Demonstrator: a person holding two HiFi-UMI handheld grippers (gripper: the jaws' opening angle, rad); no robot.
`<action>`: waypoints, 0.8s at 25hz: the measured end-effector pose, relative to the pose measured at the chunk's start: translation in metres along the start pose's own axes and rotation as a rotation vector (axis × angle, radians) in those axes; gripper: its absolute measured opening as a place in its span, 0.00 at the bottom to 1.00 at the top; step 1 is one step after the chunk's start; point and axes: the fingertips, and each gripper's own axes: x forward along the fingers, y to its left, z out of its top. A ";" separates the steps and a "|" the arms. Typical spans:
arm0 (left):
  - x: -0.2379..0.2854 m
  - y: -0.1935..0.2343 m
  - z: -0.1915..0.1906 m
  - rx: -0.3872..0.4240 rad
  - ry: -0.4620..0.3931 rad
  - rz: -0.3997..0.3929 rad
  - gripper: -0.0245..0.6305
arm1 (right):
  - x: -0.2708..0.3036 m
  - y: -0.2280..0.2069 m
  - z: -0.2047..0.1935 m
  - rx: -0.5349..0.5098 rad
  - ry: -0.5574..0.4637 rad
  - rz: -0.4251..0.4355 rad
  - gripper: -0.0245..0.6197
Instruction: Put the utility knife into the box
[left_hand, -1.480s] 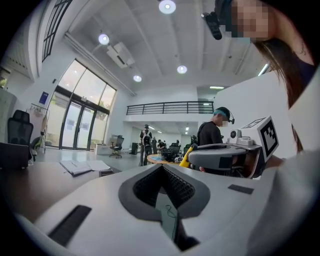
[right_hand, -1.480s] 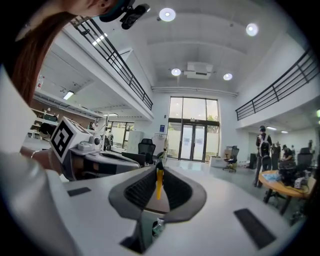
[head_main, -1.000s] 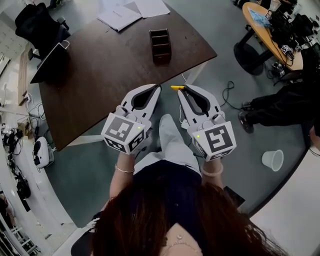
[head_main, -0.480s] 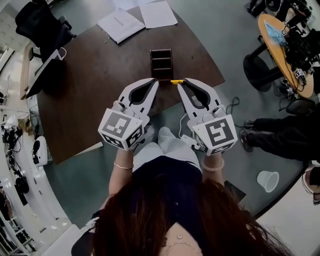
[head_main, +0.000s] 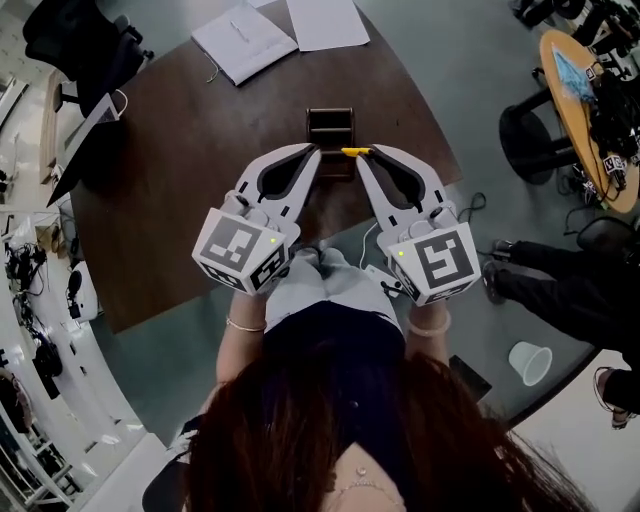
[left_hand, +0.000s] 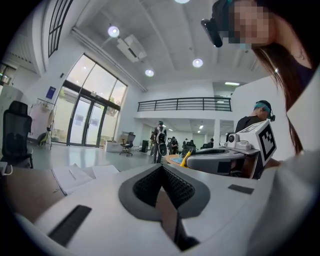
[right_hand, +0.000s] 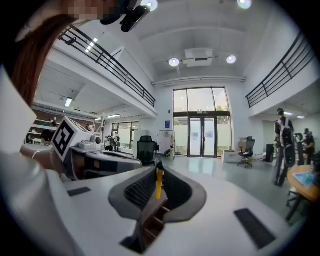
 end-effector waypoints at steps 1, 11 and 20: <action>0.005 0.003 0.003 0.003 -0.003 -0.005 0.04 | 0.003 -0.004 0.001 0.000 0.003 -0.004 0.12; 0.032 0.023 -0.027 -0.068 0.071 -0.060 0.04 | 0.034 -0.023 -0.042 0.097 0.114 -0.035 0.12; 0.046 0.036 -0.078 -0.136 0.157 -0.079 0.04 | 0.064 -0.028 -0.117 0.228 0.244 -0.033 0.12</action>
